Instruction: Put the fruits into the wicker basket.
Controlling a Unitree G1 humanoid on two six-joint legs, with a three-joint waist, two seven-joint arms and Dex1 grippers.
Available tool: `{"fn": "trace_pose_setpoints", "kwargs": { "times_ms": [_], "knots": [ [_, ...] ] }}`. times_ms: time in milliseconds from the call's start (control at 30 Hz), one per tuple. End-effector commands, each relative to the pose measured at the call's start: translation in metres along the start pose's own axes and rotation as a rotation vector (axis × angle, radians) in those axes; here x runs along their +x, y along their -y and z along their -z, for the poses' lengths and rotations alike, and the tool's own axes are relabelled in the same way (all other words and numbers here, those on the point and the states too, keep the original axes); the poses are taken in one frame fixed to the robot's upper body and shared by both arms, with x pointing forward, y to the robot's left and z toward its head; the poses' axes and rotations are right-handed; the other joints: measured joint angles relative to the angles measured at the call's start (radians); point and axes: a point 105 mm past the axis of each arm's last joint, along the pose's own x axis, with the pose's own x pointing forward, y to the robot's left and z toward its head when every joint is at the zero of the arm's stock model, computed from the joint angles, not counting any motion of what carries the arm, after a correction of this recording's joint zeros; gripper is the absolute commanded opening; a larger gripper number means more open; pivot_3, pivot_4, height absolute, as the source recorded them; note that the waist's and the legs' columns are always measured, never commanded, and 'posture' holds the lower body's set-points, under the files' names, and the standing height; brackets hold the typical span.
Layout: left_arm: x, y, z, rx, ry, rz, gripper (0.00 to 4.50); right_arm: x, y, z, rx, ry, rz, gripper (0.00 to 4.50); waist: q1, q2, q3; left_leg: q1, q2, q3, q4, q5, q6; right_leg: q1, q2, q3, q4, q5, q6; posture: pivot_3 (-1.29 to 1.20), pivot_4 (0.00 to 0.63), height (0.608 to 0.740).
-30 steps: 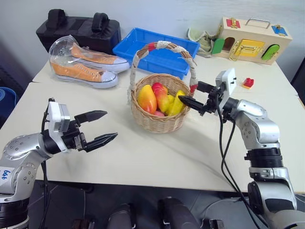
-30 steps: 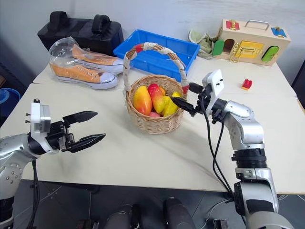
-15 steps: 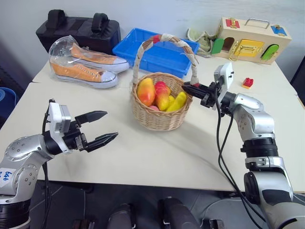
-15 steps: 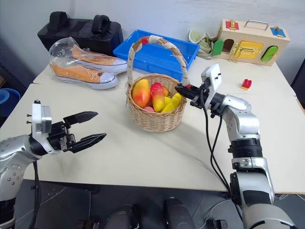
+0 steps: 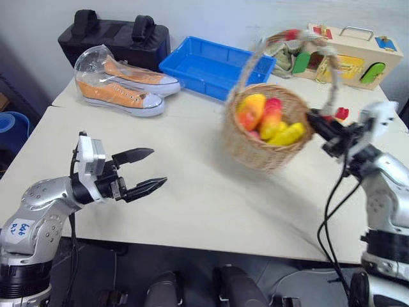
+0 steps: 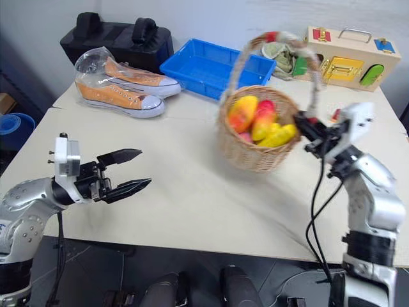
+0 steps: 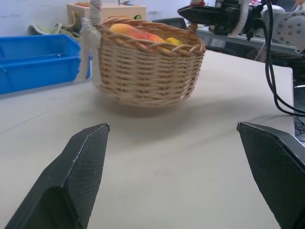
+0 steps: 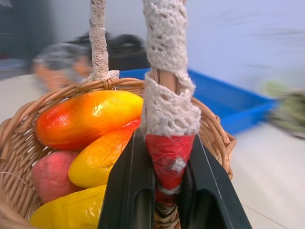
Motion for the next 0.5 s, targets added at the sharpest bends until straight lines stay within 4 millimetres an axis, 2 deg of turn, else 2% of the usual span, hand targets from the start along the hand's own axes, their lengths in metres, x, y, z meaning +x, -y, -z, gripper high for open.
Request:
{"fn": "trace_pose_setpoints", "kwargs": {
  "times_ms": [33,100,167,267,500],
  "knots": [
    [0.005,-0.003,-0.004,0.03,0.015,0.03,4.5,-0.03,0.028,-0.031,-0.152,0.086,0.197,0.21,0.001,0.0,0.0,0.0,0.0,0.0,0.0,0.0,0.0,0.0,0.0,0.0,0.0,0.0,0.0,0.0,0.15,0.74],
    [0.01,-0.006,-0.005,0.036,0.021,0.051,4.5,-0.052,0.054,-0.027,-0.226,0.058,0.388,0.21,-0.003,0.0,0.0,0.0,0.0,0.001,0.001,0.0,0.001,0.0,0.0,0.001,0.0,0.0,0.0,0.0,0.15,0.74],
    [0.015,-0.008,-0.006,0.042,0.026,0.064,4.5,-0.068,0.07,-0.025,-0.267,0.041,0.525,0.21,-0.005,0.0,0.0,0.001,0.0,0.002,0.002,0.001,0.001,0.0,0.0,0.002,0.002,0.0,0.0,0.0,0.15,0.74],
    [0.018,-0.011,-0.008,0.048,0.03,0.074,4.5,-0.077,0.077,-0.018,-0.273,0.031,0.606,0.21,-0.013,0.001,0.0,0.002,0.0,0.003,0.002,0.001,0.0,0.0,0.001,0.003,0.004,0.0,0.0,0.0,0.15,0.74],
    [0.018,-0.013,-0.008,0.056,0.029,0.076,4.5,-0.075,0.08,0.007,-0.183,-0.001,0.66,0.21,-0.029,0.002,0.0,0.004,0.0,0.003,0.001,0.003,-0.002,0.0,0.002,0.004,0.007,0.0,0.0,0.0,0.15,0.74]
  ]
}}
